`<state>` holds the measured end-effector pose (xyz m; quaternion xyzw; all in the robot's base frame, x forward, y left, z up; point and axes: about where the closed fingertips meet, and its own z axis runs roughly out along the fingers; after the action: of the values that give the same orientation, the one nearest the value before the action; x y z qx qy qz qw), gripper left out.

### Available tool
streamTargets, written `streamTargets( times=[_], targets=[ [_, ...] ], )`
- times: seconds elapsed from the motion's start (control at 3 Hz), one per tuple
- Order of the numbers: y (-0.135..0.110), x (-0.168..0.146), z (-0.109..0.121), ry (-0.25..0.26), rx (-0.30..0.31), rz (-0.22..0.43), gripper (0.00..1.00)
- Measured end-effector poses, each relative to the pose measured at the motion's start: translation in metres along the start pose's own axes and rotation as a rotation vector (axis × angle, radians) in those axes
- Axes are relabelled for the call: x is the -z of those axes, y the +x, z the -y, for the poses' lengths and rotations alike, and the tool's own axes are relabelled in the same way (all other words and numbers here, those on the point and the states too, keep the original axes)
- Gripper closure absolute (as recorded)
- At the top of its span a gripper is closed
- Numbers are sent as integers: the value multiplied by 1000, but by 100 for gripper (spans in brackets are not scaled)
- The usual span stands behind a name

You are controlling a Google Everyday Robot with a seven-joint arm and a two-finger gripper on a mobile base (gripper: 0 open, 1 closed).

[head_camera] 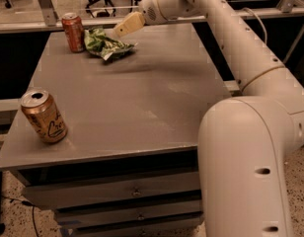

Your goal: Move green jalapeno chip bag near coke can

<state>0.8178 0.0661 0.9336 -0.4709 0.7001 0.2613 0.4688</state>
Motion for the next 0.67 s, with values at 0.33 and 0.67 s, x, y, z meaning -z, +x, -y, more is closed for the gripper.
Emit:
streamTargets(
  times=[0.33,0.67],
  targets=[
    [10,44,7,47,-17,53,0],
    [49,111,17,130,-57,88,0]
  ],
)
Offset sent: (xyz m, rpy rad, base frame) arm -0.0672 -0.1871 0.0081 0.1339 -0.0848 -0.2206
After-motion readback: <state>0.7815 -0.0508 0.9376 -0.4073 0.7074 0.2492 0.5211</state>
